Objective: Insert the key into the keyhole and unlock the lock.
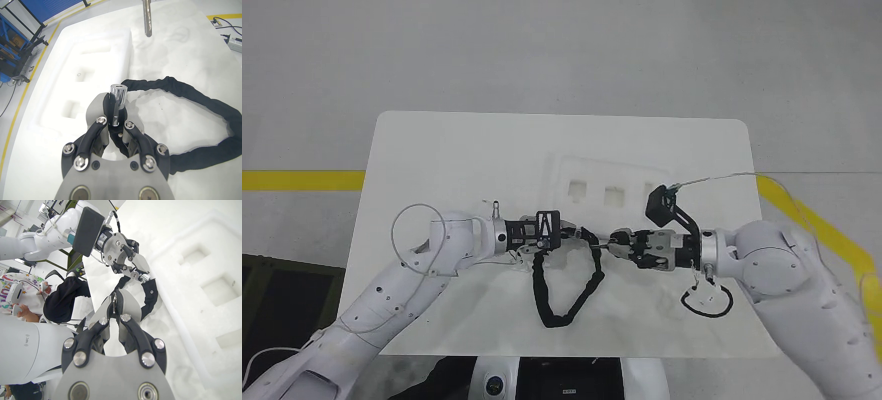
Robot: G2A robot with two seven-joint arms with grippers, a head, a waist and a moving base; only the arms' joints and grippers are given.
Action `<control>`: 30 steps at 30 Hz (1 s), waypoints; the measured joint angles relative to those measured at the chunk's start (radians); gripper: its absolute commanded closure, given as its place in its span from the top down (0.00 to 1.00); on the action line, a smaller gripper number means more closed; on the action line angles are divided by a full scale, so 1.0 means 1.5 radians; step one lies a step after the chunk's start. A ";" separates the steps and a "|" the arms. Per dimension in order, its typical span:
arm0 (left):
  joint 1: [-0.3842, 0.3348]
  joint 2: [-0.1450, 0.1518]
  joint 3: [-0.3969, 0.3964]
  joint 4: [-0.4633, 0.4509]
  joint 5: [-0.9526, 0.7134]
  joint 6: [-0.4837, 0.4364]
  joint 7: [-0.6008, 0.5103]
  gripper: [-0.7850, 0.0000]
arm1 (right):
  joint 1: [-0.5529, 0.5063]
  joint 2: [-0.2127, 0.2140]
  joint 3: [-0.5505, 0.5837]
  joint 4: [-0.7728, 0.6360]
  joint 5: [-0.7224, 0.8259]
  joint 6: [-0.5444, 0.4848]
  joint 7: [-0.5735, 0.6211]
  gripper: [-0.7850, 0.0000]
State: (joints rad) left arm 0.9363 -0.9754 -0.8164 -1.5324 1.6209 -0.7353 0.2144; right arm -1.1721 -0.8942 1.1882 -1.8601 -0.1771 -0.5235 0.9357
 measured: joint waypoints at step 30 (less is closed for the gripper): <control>0.002 -0.004 0.004 0.005 0.015 0.015 0.016 0.00 | 0.045 -0.023 -0.074 0.016 -0.082 0.116 -0.060 0.00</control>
State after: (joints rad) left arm 0.9399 -0.9817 -0.8109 -1.5251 1.6432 -0.7127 0.2387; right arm -1.1039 -0.9292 1.0769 -1.8366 -0.3008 -0.3489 0.8463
